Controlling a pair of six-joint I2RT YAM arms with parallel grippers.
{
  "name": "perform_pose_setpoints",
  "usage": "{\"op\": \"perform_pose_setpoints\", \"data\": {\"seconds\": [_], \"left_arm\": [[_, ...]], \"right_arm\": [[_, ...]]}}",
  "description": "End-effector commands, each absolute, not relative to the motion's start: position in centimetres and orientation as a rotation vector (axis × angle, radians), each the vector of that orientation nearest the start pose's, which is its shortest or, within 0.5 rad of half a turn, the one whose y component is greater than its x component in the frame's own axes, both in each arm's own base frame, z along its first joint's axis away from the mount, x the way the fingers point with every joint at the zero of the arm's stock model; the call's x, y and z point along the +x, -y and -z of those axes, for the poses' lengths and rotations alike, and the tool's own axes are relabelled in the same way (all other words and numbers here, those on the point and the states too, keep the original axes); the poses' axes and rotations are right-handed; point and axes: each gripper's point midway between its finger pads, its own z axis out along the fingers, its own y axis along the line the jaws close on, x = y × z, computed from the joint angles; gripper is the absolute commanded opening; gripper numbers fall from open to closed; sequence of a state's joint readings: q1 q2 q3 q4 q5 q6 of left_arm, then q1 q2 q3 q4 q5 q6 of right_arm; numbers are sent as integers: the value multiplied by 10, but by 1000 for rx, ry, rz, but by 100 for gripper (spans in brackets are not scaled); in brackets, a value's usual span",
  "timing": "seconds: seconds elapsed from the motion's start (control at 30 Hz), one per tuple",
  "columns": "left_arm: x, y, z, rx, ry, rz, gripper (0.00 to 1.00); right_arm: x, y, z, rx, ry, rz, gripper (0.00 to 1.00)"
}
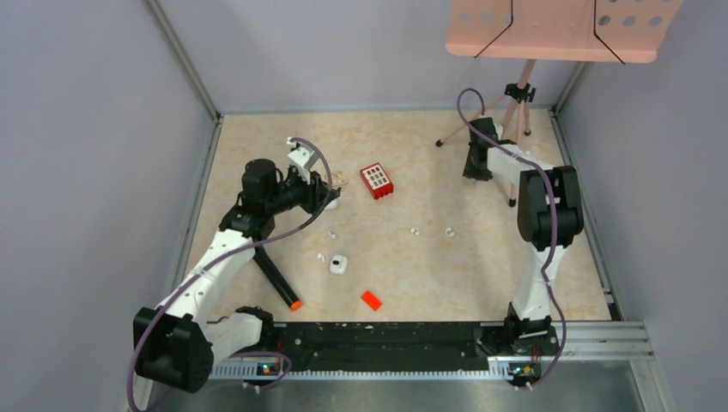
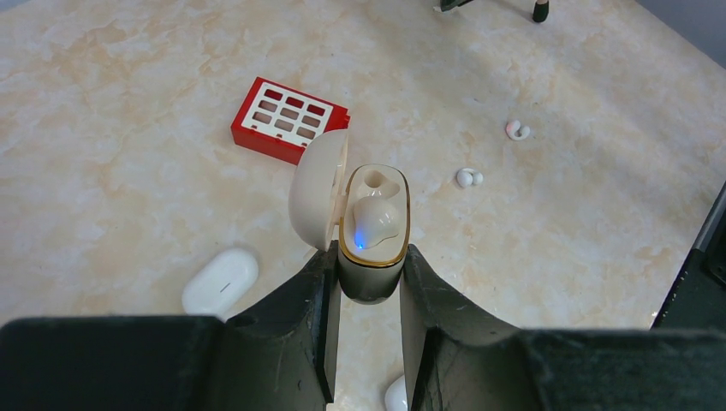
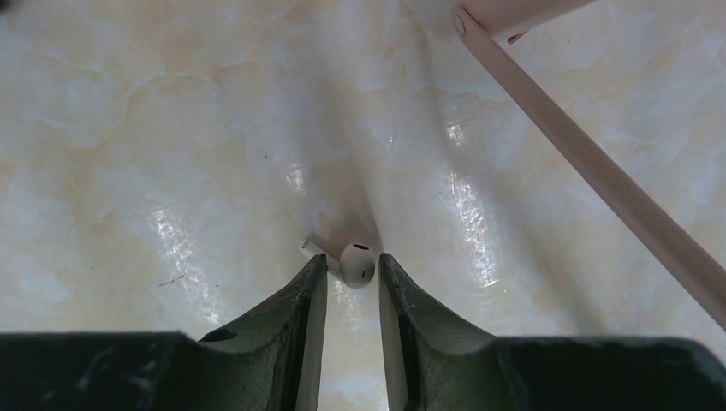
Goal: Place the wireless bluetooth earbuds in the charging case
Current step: Pick up the earbud from the center of the board.
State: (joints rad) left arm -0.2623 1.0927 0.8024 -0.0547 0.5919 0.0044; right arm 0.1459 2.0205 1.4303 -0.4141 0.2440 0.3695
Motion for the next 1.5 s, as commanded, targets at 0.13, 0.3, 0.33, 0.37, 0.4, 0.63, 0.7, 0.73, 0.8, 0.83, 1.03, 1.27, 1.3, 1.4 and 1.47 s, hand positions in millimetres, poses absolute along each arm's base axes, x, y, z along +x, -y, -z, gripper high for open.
{"op": "perform_pose_setpoints", "data": {"seconds": [0.13,0.3,0.33,0.37,0.4,0.63,0.7,0.73,0.8,0.83,1.03,1.27,1.3,1.4,1.47], "left_arm": [[313,182,-248,661,-1731,705,0],[314,182,-247,661,-1736,701,0],[314,182,-247,659,-1737,699,0],[315,182,-247,658,-1737,698,0],[315,182,-247,658,-1737,700,0],[315,183,-246,655,-1737,705,0],[314,182,-246,652,-1737,705,0],[313,182,-246,652,-1734,706,0],[313,182,-245,650,-1734,707,0],[312,182,-244,650,-1732,709,0],[314,185,-243,661,-1692,720,0],[316,190,-242,640,-1687,756,0],[316,190,-243,641,-1687,756,0],[315,189,-242,643,-1692,754,0],[314,189,-242,644,-1697,751,0]], "right_arm": [[491,-33,-44,411,-2449,125,26],[490,-34,-42,412,-2455,117,23],[490,-34,-41,412,-2457,115,22],[490,-34,-41,412,-2457,114,19],[488,-33,-40,412,-2460,119,16],[486,-31,-42,370,-2458,135,7],[487,-33,-48,318,-2454,118,5],[488,-36,-53,285,-2449,104,3],[489,-40,-63,238,-2435,78,1],[489,-41,-70,218,-2426,64,0],[467,-68,-97,46,-2412,-36,0],[435,-81,-93,-36,-2424,-51,0],[434,-81,-93,-34,-2422,-49,0],[437,-80,-94,-29,-2405,-40,1],[442,-81,-93,-21,-2405,-48,10]]}}
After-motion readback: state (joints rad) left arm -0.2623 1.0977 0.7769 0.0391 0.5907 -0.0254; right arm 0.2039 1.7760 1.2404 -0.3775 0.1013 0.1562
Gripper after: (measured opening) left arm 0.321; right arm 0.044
